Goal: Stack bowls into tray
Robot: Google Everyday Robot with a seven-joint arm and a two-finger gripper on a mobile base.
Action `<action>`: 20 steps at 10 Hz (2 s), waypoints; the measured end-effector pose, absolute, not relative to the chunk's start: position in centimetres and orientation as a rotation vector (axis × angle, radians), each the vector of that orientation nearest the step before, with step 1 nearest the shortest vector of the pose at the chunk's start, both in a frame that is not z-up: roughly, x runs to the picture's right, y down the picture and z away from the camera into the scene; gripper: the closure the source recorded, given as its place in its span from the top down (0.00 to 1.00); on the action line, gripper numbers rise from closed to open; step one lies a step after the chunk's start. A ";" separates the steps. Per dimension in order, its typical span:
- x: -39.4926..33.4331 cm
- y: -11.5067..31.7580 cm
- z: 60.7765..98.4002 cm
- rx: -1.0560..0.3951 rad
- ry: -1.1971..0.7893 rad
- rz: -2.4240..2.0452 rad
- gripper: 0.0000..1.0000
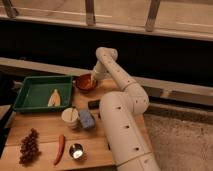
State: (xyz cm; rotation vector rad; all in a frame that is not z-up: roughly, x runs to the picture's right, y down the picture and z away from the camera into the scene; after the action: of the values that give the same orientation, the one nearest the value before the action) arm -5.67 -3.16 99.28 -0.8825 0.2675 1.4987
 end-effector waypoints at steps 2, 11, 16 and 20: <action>-5.6 -3.4 98.9 -0.882 0.260 1.497 0.01; -5.8 -10.0 93.7 -0.777 0.150 1.480 0.00; -9.9 -10.1 93.2 -0.807 0.144 1.382 0.00; -9.9 -10.1 93.2 -0.807 0.144 1.382 0.00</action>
State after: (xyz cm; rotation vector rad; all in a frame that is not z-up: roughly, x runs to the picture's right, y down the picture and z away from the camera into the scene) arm -9.90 -10.09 93.25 -0.8075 0.1437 1.3817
